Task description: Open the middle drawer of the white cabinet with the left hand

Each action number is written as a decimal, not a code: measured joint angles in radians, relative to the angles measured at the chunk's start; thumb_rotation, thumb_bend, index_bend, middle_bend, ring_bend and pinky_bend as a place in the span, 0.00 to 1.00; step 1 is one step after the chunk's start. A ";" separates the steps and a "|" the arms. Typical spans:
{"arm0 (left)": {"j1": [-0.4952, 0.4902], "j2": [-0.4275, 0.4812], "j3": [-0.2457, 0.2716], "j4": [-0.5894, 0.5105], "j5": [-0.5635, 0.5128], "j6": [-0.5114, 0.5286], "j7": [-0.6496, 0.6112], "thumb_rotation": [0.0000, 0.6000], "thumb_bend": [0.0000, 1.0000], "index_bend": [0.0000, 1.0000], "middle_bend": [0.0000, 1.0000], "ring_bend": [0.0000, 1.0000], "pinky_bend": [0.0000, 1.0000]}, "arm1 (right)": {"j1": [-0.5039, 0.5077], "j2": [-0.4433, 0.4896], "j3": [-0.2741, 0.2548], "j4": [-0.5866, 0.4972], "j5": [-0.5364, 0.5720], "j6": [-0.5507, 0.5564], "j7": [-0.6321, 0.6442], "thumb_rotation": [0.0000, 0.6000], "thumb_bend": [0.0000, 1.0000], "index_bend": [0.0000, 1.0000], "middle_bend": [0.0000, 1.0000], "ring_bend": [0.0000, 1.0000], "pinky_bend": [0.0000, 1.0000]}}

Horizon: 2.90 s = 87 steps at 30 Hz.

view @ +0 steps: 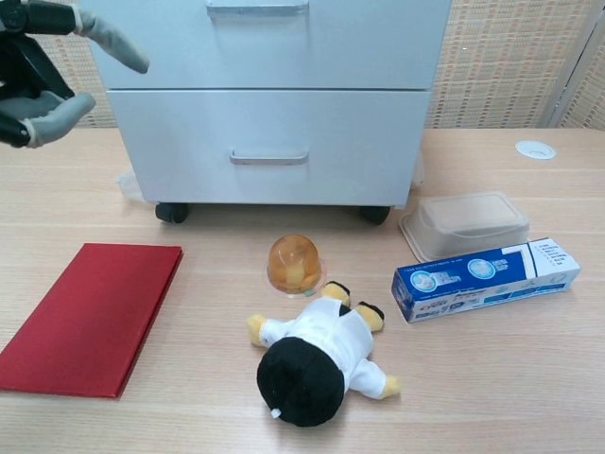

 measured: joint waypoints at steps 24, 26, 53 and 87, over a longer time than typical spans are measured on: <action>-0.242 -0.107 -0.183 -0.020 -0.308 -0.145 0.215 1.00 0.55 0.22 0.98 1.00 1.00 | -0.015 -0.009 -0.006 0.034 0.012 0.010 0.040 1.00 0.34 0.18 0.22 0.18 0.21; -0.262 -0.112 -0.193 -0.013 -0.345 -0.157 0.229 1.00 0.55 0.22 0.98 1.00 1.00 | -0.019 -0.010 -0.006 0.038 0.016 0.011 0.045 1.00 0.34 0.18 0.22 0.18 0.21; -0.378 -0.121 -0.196 0.049 -0.556 -0.162 0.289 1.00 0.55 0.30 0.98 1.00 1.00 | -0.037 -0.007 -0.008 0.041 0.027 0.021 0.049 1.00 0.34 0.18 0.22 0.18 0.21; -0.324 -0.063 -0.090 -0.110 -0.445 -0.062 0.335 1.00 0.55 0.30 0.98 1.00 1.00 | -0.040 -0.004 -0.008 0.030 0.023 0.019 0.034 1.00 0.34 0.18 0.22 0.18 0.21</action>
